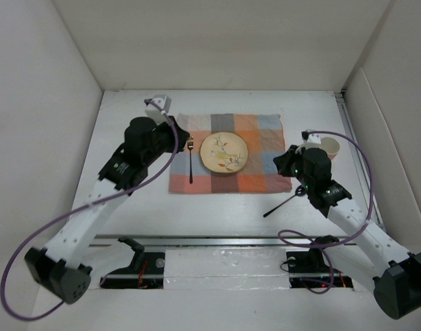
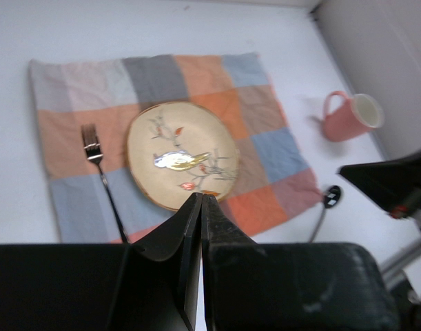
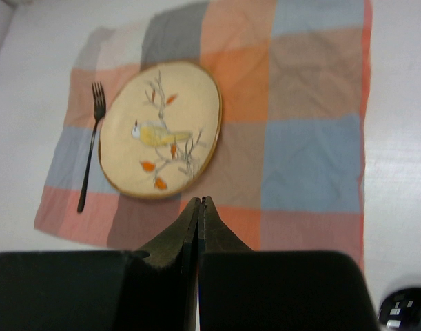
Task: Set the dinner table for one person
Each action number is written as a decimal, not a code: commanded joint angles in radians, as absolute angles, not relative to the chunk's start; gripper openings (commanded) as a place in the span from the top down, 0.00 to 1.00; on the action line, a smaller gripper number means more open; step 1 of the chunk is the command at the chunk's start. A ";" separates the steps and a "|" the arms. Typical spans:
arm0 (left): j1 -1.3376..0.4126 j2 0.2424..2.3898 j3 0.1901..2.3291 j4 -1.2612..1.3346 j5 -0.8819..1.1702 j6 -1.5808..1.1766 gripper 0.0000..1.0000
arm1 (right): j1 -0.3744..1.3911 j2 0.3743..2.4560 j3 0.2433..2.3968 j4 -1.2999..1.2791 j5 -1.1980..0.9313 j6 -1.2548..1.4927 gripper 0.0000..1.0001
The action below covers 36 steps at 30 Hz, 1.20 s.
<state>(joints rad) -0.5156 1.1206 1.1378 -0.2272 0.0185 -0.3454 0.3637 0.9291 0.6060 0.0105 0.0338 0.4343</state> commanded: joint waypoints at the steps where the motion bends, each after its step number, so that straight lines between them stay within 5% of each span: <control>1: -0.514 0.980 1.016 -0.192 0.233 -0.333 1.00 | 0.413 0.836 0.594 -0.242 0.130 0.550 1.00; 4: -0.514 0.855 0.980 -0.219 0.284 -0.305 0.95 | 0.431 0.761 0.551 -0.381 0.187 0.667 1.00; 8: -0.633 0.674 0.890 -0.160 0.315 -0.351 0.78 | 0.440 0.753 0.583 -0.576 0.172 0.771 0.85; 11: -0.715 0.602 0.850 -0.129 0.265 -0.362 0.75 | 0.449 0.800 0.626 -0.681 0.224 0.851 0.72; 15: -0.810 0.490 0.858 -0.176 0.157 -0.341 0.73 | 0.449 0.921 0.649 -0.704 0.273 0.926 0.67; 36: -0.859 0.387 0.824 -0.184 0.103 -0.319 0.72 | 0.459 1.247 0.650 -0.588 0.477 1.089 0.63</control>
<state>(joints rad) -0.8459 0.3943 0.8246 -0.2211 0.1089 -0.3302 0.4591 1.2339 0.6022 -0.6132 0.4164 1.0420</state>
